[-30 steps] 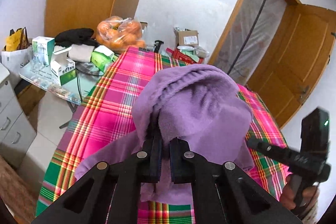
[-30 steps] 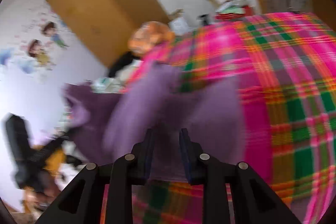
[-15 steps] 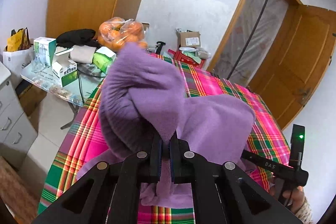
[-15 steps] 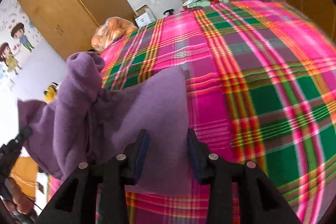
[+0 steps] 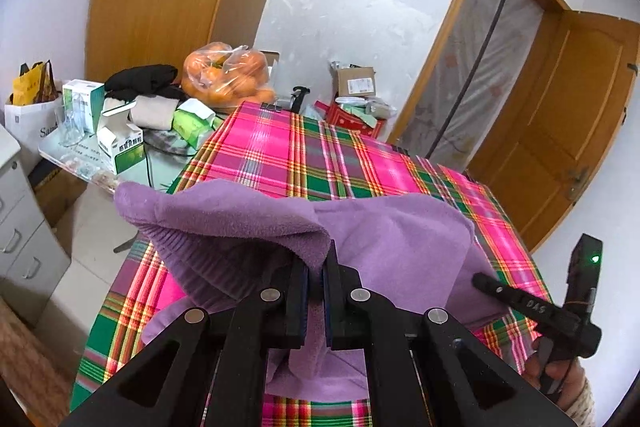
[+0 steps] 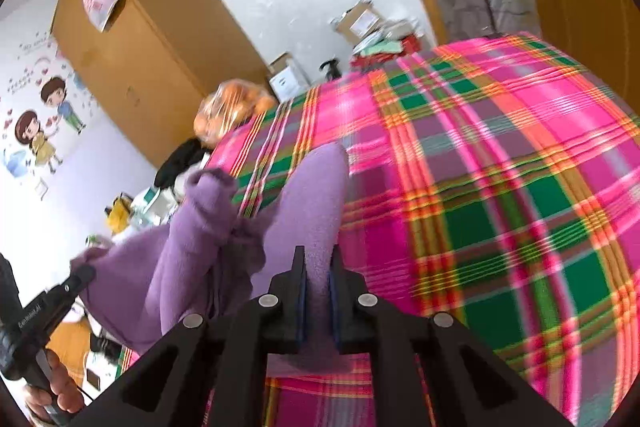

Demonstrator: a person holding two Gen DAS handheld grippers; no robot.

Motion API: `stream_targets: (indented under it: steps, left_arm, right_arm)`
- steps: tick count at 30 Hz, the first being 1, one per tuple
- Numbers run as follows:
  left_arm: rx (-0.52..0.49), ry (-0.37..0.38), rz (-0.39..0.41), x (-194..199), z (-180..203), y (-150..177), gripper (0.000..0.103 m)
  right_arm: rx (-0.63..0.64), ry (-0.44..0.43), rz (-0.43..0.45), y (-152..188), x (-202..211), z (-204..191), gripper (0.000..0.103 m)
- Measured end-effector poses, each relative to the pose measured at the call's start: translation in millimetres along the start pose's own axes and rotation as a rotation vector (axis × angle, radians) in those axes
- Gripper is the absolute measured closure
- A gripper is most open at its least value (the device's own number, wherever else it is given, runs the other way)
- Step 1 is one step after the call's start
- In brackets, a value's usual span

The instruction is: Fold clothes

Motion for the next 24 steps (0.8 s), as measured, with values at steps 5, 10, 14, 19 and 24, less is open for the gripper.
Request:
stream_targets:
  steps: [5,10,14,19,24]
  left_arm:
    - [-0.013,0.01,0.003,1,9,0,0.098]
    - [-0.025,0.018,-0.001,0,17,1,0.098]
    - [-0.034,0.025,-0.002,-1,24,2,0.098]
    - [-0.049,0.036,0.001,1,32,3,0.098]
    - [-0.06,0.048,0.005,2,40,2,0.098]
  right_arm:
    - [-0.01,0.025,0.033,-9,19,16,0.094]
    - [-0.034,0.045,0.048,-12,26,30,0.094]
    - [-0.048,0.057,0.061,-15,33,42,0.094]
    - [-0.067,0.077,0.08,-19,41,56,0.094]
    - [-0.08,0.111,0.095,-21,51,73,0.094]
Point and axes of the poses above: each gripper's, at about its wrist camera, not at the fingertips, and x roughly against the way its jaws point, z to its right, y to its underside, the point moved 6 cm from there along -x, roughly the way its jaws point, and after that the axes turned 6 degrees about z, right-handed, at the moved point
